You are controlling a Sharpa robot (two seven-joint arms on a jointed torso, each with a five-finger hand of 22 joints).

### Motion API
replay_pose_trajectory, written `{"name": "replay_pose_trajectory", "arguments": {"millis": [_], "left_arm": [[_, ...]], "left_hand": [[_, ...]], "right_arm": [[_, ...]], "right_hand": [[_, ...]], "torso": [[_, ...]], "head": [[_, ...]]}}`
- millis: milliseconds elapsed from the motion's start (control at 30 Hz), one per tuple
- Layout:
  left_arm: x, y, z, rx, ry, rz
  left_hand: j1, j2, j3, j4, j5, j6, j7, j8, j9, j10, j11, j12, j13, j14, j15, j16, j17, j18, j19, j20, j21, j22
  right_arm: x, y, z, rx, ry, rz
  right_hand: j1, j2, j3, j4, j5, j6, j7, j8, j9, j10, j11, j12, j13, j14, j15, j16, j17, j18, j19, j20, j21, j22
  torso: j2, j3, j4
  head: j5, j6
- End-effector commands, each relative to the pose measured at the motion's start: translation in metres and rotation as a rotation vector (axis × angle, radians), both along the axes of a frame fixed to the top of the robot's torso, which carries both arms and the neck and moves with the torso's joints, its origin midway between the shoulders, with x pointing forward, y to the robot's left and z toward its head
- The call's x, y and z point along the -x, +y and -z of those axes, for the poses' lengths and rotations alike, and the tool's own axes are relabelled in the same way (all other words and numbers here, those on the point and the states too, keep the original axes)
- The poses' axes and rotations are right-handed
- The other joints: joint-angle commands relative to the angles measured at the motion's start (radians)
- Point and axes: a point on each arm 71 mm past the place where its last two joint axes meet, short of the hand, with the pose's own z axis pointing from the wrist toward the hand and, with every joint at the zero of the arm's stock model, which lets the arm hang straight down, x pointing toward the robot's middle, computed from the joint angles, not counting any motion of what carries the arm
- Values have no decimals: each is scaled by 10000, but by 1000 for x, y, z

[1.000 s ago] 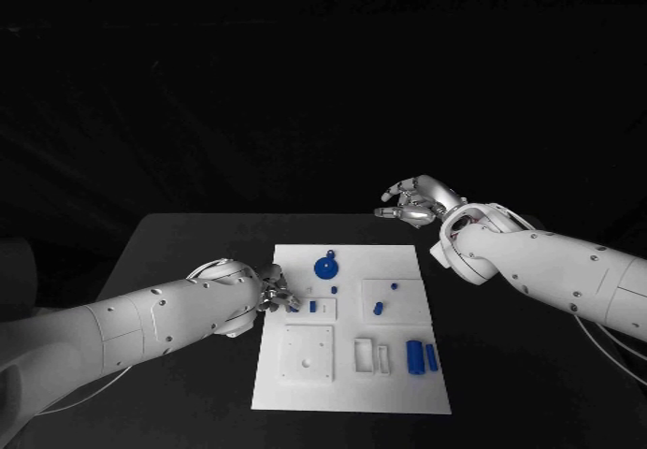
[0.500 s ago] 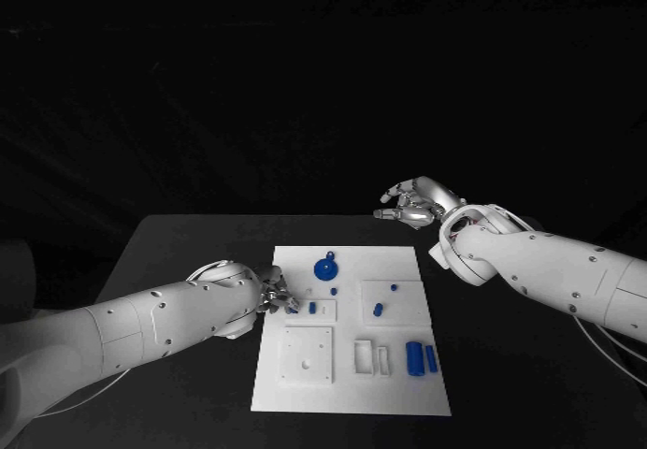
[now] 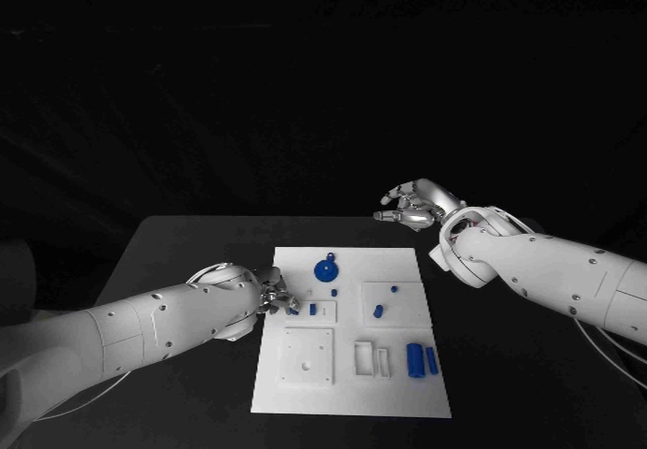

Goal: Assemble the parts on the task board

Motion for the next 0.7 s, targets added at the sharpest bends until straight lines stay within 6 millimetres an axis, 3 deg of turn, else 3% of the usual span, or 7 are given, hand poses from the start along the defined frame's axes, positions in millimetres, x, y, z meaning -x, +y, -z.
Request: {"name": "replay_pose_trajectory", "arguments": {"millis": [33, 167, 233, 533, 633, 700], "left_arm": [[1, -2, 1, 48, 2, 5], [1, -1, 0, 75, -59, -39], [1, -1, 0, 79, -65, -41], [1, -2, 0, 105, -112, -47], [0, -2, 0, 98, -114, -61], [0, -2, 0, 94, -111, -63]], "left_hand": [[4, -105, 4, 73, -83, -26, 19, -43, -9, 64, 32, 17, 11, -28, -78, -16, 10, 116, 30, -1254, -18, 132], [12, -161, 12, 98, -121, -21, 16, -41, -10, 63, 32, 17, 13, -27, -79, -15, 12, 120, 31, -1256, -16, 134], [29, -259, 29, 190, -580, -17, 14, -40, -11, 66, 27, 18, 18, -26, -80, -14, 16, 129, 35, -1261, -14, 134], [62, -487, 85, 407, -861, -9, 11, -37, -13, 71, 25, 18, 27, -20, -85, -9, 25, 138, 43, -1261, -10, 134], [95, -612, 137, 593, -1311, -9, 2, -35, -11, 74, 23, 19, 35, -19, -87, -8, 31, 150, 51, -1266, -8, 132], [100, -642, 143, 635, -1355, -5, 8, -32, -9, 74, 20, 19, 37, -19, -88, -7, 32, 150, 49, -1265, -8, 132]], "right_arm": [[0, 1, 1, 54, 31, -136], [1, 2, 1, 50, 28, -143], [1, 2, 1, 49, 27, -138], [1, 2, 1, 48, 25, -141], [1, 2, 1, 44, 24, -153], [1, 2, 1, 43, 24, -157]], "right_hand": [[0, 55, -3, 37, 8, -12, 55, 11, -17, -77, -11, 45, -15, 42, -25, -30, -9, 1006, 1, -73, -56, 9], [-1, 55, -3, 38, 8, -12, 55, 11, -17, -77, -11, 45, -16, 42, -25, -30, -9, 1006, 1, -73, -56, 9], [-1, 55, -3, 38, 8, -12, 55, 11, -17, -77, -11, 45, -16, 42, -25, -30, -9, 1006, 1, -73, -57, 9], [-2, 54, -4, 39, 8, -14, 55, 10, -19, -80, -11, 49, -21, 41, -24, -30, -9, 1006, 1, -72, -59, 12], [-3, 53, -5, 40, 8, -15, 56, 10, -19, -80, -11, 50, -22, 41, -24, -30, -9, 1006, 1, -72, -60, 12], [-4, 52, -6, 40, 8, -15, 56, 10, -19, -81, -10, 50, -23, 41, -24, -31, -9, 1006, 1, -72, -61, 13]], "torso": [[0, -1, -1], [5, 4, 0], [7, 6, 1], [6, 10, -5], [4, 16, -4], [3, 19, -5]], "head": [[1, -4], [-1, 0], [0, 2], [4, 3], [1, 1], [3, 5]]}}
